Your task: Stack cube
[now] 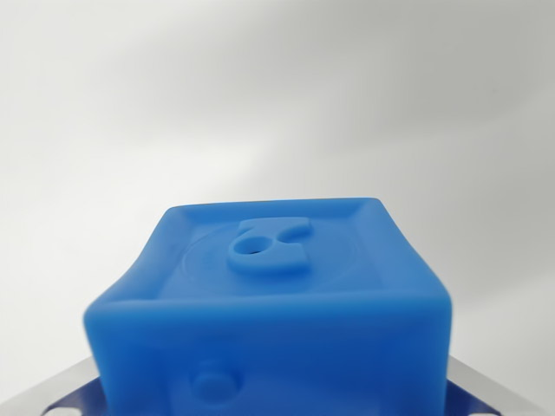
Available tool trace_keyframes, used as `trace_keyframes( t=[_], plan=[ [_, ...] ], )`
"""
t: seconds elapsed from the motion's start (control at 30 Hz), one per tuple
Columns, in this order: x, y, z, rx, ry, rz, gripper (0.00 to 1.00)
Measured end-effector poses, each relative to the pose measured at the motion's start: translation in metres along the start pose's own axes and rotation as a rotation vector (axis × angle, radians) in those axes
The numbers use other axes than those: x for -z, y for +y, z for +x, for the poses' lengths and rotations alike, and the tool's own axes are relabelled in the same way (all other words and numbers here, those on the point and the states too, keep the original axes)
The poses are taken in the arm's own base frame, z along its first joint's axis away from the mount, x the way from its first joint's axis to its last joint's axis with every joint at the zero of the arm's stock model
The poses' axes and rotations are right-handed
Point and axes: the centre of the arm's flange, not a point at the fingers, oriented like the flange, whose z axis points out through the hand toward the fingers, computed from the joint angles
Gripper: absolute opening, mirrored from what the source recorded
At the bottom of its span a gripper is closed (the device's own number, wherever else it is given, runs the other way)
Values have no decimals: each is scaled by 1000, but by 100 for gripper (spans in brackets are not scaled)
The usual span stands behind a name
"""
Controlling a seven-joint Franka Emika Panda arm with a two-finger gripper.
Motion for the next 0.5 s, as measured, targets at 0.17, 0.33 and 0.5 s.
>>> trace_keyframes(
  t=[0.17, 0.33, 0.5],
  plan=[
    [2, 4, -4, 30, 0, 0, 0],
    [3, 7, -7, 64, -1, -1, 0],
    [4, 10, -11, 95, -1, 0, 0]
  ],
)
